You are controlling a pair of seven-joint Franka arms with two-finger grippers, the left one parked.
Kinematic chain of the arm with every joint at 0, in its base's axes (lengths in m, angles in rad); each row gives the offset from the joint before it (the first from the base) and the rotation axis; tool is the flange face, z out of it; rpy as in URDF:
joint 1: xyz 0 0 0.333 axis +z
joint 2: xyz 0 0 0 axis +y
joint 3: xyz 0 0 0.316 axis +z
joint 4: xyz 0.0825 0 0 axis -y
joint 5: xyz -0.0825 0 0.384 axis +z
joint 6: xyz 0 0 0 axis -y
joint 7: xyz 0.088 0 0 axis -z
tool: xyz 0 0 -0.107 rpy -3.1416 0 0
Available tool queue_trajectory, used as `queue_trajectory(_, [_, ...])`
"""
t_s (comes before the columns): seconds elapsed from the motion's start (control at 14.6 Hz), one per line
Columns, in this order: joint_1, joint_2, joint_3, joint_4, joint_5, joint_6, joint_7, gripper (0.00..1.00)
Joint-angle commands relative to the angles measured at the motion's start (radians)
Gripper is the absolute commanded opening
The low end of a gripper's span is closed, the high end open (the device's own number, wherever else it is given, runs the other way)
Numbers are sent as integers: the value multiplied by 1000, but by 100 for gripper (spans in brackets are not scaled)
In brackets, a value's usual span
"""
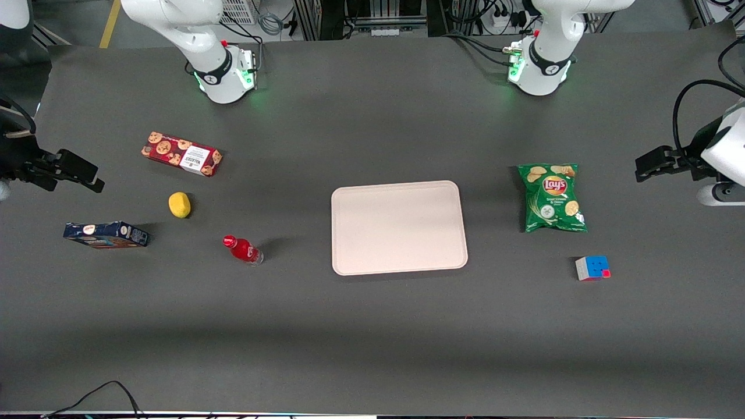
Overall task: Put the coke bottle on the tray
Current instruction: 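Move the open right gripper over the red Coca-Cola bottle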
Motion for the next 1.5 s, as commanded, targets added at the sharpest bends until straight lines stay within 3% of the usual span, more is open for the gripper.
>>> queue_trajectory(0.0, [3,-3,4,9,-15,-15,-15,100])
queue_trajectory(0.27, [3,1,10,10,-20,-15,-13,100])
queue_trajectory(0.68, [3,46,108,-44,-32,22,42,100])
queue_trajectory(0.89, [5,58,175,-155,-101,159,88,100])
queue_trajectory(1.44, [8,196,229,-206,-105,330,130,100])
